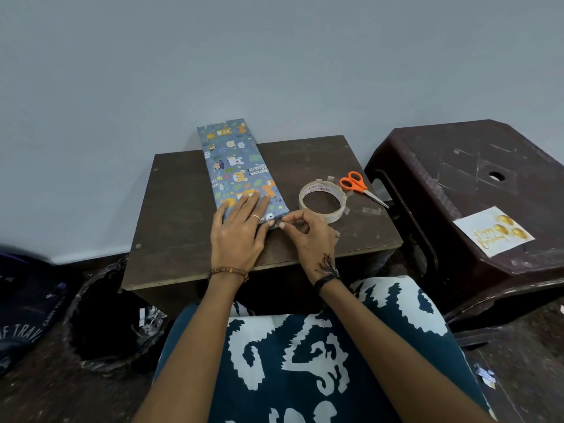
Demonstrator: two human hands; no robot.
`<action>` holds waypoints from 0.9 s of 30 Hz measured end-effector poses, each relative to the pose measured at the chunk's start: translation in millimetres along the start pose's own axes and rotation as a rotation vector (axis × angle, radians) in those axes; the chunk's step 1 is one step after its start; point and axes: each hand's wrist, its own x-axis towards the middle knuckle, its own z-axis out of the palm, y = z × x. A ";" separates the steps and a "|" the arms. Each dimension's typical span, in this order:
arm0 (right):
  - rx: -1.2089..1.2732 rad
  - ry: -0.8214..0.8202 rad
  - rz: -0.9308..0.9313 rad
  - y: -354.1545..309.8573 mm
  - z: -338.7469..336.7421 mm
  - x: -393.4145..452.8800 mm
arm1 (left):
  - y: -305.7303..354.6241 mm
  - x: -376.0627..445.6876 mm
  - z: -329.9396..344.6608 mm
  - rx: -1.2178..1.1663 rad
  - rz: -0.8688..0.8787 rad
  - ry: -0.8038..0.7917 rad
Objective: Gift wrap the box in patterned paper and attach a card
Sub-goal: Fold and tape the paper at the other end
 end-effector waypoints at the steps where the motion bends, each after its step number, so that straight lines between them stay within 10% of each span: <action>1: -0.012 0.013 -0.002 0.4 1.4 -1.1 | -0.1 -0.2 0.2 -0.005 -0.001 -0.001; 27: -0.198 0.119 0.041 -7.6 8.8 -4.7 | 1.8 0.1 -5.1 -0.018 0.014 0.022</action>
